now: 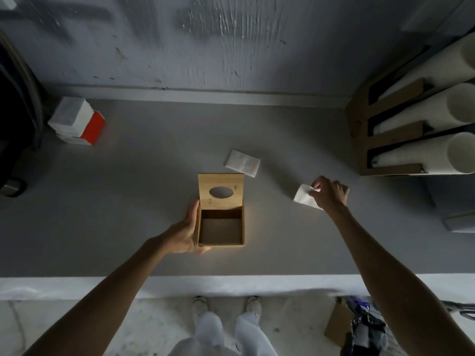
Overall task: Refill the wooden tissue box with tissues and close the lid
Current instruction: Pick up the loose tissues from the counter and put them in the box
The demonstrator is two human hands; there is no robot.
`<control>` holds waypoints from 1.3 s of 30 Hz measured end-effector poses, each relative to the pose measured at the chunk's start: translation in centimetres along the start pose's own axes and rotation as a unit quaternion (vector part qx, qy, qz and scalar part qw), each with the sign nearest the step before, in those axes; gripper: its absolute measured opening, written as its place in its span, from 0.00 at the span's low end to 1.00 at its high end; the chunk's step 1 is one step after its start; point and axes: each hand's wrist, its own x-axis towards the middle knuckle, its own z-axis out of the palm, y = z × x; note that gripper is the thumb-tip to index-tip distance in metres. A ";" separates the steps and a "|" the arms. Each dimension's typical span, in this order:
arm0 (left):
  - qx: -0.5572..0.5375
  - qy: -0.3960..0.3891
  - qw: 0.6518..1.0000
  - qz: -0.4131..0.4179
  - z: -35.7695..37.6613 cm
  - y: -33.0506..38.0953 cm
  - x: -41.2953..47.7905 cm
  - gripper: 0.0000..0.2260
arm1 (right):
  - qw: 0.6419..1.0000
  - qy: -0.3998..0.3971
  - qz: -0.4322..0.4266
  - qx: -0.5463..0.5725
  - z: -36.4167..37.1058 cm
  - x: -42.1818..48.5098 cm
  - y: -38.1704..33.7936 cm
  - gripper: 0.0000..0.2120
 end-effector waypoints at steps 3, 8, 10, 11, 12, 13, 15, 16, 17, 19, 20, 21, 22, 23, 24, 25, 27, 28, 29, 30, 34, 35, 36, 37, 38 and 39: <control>0.009 0.019 1.000 0.002 -0.7 1.3 -1.1 0.55 | 0.954 -0.072 -0.002 0.290 -2.0 -2.7 -1.3 0.12; 0.114 0.005 0.990 0.081 -1.4 1.8 -1.5 0.62 | 0.905 -0.193 -0.108 0.364 -4.9 -9.7 -7.8 0.09; 0.122 0.016 0.989 0.078 -1.6 2.4 -1.9 0.63 | 0.902 -0.218 -0.155 0.339 -4.6 -11.4 -11.4 0.09; 0.133 0.025 0.987 0.083 -1.6 2.7 -2.2 0.63 | 0.906 -0.210 -0.183 0.318 -4.0 -12.1 -13.2 0.10; 0.140 0.036 0.986 0.087 -1.6 2.8 -2.4 0.63 | 0.913 -0.193 -0.216 0.286 -3.3 -12.8 -14.9 0.10; 0.134 0.045 0.985 0.096 -1.6 2.7 -2.5 0.63 | 0.921 -0.176 -0.243 0.249 -2.5 -13.5 -16.5 0.11; 0.110 0.049 0.987 0.110 -1.6 2.5 -2.2 0.63 | 0.934 -0.159 -0.262 0.184 -0.7 -14.7 -18.6 0.12; 0.102 0.051 0.987 0.115 -1.7 2.7 -2.5 0.63 | 0.937 -0.162 -0.263 0.161 0.2 -15.1 -19.2 0.13; 0.107 0.062 0.985 0.123 -1.6 2.6 -2.6 0.62 | 0.938 -0.167 -0.269 0.139 1.0 -15.5 -19.7 0.14; 0.126 0.076 0.979 0.143 -1.4 2.7 -2.6 0.62 | 0.940 -0.166 -0.284 0.092 2.2 -15.9 -19.7 0.14; 0.132 0.077 0.977 0.148 -1.6 2.7 -2.8 0.62 | 0.943 -0.163 -0.284 0.063 2.5 -16.1 -19.9 0.14; 0.134 0.072 0.977 0.148 -1.6 2.5 -2.6 0.62 | 0.945 -0.159 -0.282 0.034 2.6 -16.1 -19.7 0.15; 0.138 0.067 0.977 0.148 -1.6 2.5 -2.5 0.62 | 0.947 -0.158 -0.280 0.013 2.7 -16.1 -19.5 0.16; 0.146 0.062 0.976 0.150 -1.7 2.4 -2.5 0.62 | 0.948 -0.160 -0.276 -0.001 3.0 -15.9 -19.3 0.17; 0.159 0.063 0.974 0.151 -1.8 2.3 -2.5 0.63 | 0.948 -0.165 -0.271 -0.011 3.0 -16.0 -19.4 0.17; 0.162 0.069 0.972 0.156 -1.8 2.3 -2.5 0.63 | 0.948 -0.167 -0.271 -0.027 3.1 -15.9 -19.5 0.17; 0.157 0.073 0.973 0.149 -1.7 2.4 -2.6 0.62 | 0.943 -0.184 -0.273 -0.053 2.9 -15.9 -20.0 0.17; 0.156 0.072 0.974 0.147 -1.6 2.4 -2.6 0.62 | 0.938 -0.195 -0.278 -0.074 3.2 -15.9 -20.1 0.16; 0.158 0.073 0.974 0.147 -1.6 2.4 -2.5 0.63 | 0.927 -0.195 -0.300 -0.112 3.5 -15.7 -20.2 0.16; 0.161 0.078 0.973 0.149 -1.5 2.4 -2.5 0.63 | 0.924 -0.199 -0.305 -0.118 4.0 -15.7 -20.4 0.15; 0.165 0.097 0.967 0.166 -1.4 2.5 -2.5 0.63 | 0.965 -0.150 -0.201 -0.073 7.1 -14.9 -19.8 0.20; 0.159 0.094 0.969 0.163 -1.4 2.5 -2.5 0.63 | 0.961 -0.154 -0.211 -0.091 7.1 -14.9 -19.9 0.19; 0.152 0.092 0.971 0.161 -1.4 2.7 -2.5 0.64 | 0.949 -0.181 -0.237 -0.105 6.3 -15.2 -20.2 0.16; 0.149 0.094 0.971 0.162 -1.4 2.6 -2.4 0.64 | 0.935 -0.183 -0.273 -0.132 6.1 -15.4 -20.5 0.14; 0.147 0.096 0.971 0.165 -1.5 2.6 -2.4 0.64 | 0.924 -0.171 -0.301 -0.166 5.9 -15.6 -20.5 0.15; 0.147 0.097 0.970 0.167 -1.5 2.6 -2.4 0.64 | 0.918 -0.162 -0.311 -0.186 5.8 -16.0 -20.4 0.17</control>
